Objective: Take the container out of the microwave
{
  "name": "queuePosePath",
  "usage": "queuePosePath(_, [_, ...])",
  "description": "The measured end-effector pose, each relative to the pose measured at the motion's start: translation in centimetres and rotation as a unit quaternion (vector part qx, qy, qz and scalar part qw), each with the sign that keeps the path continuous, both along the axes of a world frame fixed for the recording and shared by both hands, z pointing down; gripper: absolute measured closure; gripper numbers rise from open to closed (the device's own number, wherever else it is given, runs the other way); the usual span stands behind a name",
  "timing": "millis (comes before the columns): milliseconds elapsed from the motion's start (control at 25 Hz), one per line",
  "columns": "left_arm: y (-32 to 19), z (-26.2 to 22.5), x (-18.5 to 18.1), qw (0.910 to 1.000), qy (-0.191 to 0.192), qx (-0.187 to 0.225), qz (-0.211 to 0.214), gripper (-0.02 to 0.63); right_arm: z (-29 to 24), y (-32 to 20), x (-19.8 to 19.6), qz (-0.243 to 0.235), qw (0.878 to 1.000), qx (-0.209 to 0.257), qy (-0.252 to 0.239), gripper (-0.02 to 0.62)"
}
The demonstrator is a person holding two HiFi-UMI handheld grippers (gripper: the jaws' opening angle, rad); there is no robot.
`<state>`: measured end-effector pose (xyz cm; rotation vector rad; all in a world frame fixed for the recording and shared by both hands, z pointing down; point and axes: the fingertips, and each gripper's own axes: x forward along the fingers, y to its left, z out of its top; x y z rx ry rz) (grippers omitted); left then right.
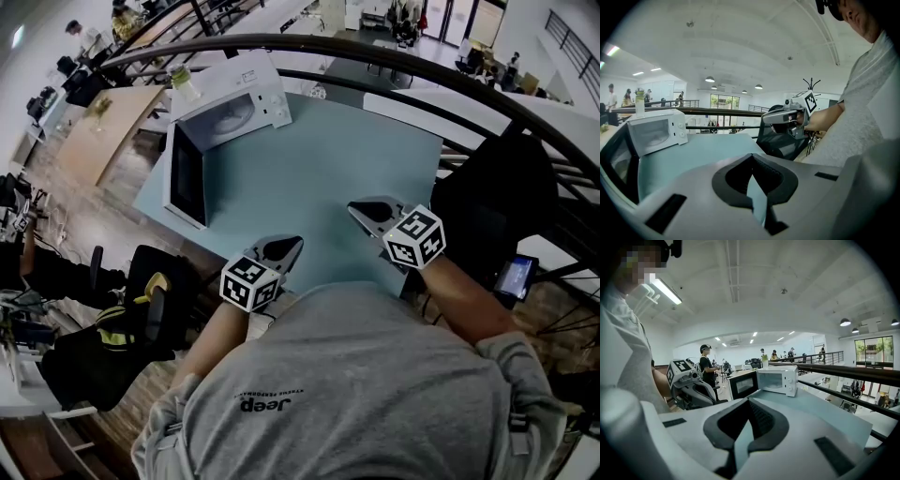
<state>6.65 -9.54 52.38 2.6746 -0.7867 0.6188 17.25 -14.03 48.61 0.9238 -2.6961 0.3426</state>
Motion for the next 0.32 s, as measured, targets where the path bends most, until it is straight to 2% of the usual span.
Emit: queuePosePath(320, [0.13, 0.13, -0.11, 1.0, -0.002, 0.0, -0.001, 0.588, 0.3, -0.03, -0.14, -0.004, 1.0, -0.002, -0.001, 0.58])
